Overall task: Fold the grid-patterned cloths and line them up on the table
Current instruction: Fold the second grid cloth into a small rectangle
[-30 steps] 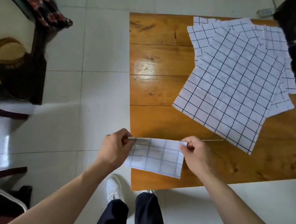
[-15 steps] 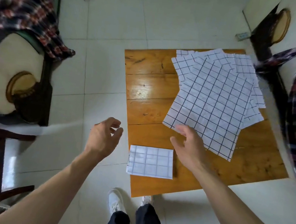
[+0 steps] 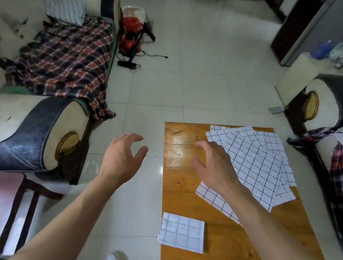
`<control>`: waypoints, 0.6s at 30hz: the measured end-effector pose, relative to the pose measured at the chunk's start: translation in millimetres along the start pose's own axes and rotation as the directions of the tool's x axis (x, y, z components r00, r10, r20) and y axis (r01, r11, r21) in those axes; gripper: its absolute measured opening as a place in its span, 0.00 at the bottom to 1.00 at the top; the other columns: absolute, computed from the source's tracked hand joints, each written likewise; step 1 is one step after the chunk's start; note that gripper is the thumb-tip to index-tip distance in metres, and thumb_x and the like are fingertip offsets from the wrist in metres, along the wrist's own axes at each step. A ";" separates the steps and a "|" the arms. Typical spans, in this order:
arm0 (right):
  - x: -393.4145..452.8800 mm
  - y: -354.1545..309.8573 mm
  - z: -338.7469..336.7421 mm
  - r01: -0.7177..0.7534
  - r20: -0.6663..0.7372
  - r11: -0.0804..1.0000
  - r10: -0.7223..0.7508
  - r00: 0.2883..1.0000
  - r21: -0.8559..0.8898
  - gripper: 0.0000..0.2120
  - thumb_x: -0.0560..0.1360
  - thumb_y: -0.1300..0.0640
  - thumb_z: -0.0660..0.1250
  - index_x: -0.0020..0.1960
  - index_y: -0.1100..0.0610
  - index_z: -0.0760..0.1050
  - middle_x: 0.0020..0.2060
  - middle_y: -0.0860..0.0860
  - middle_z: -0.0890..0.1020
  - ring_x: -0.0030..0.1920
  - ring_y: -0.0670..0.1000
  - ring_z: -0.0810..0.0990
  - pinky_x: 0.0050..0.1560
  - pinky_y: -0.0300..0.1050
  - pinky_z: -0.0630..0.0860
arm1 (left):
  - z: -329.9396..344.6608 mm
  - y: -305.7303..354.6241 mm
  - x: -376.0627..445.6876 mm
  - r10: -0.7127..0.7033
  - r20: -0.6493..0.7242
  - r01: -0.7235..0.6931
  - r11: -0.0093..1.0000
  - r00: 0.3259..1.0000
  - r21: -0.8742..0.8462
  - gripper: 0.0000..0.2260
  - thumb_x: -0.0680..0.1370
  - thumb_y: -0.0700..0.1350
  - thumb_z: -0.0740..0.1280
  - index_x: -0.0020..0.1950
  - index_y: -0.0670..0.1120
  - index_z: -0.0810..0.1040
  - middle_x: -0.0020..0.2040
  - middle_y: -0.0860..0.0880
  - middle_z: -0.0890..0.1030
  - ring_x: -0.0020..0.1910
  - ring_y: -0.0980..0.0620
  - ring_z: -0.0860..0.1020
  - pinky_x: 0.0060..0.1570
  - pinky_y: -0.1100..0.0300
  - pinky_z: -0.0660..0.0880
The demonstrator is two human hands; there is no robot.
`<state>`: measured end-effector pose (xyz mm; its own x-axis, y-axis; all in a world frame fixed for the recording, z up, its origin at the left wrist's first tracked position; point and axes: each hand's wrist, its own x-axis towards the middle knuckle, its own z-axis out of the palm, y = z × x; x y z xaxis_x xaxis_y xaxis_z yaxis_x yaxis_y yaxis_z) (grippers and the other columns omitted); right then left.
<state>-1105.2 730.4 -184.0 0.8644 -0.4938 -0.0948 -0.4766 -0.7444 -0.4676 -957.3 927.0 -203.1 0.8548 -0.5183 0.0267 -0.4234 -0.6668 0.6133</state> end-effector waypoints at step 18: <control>59.8 -138.9 5.5 -0.219 -0.217 0.975 0.209 0.953 -0.023 0.20 0.79 0.42 0.62 0.68 0.48 0.68 0.65 0.46 0.74 0.65 0.50 0.71 0.64 0.50 0.72 | -92.7 -65.7 119.8 0.265 0.064 -0.243 0.939 0.962 -0.243 0.14 0.79 0.51 0.68 0.62 0.49 0.78 0.61 0.52 0.79 0.59 0.54 0.75 0.54 0.62 0.68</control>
<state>-986.4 806.8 -129.5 0.6896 -0.7242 0.0023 -0.6581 -0.6280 -0.4154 -799.3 958.3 -167.1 0.6910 -0.7096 0.1379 -0.5323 -0.3703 0.7613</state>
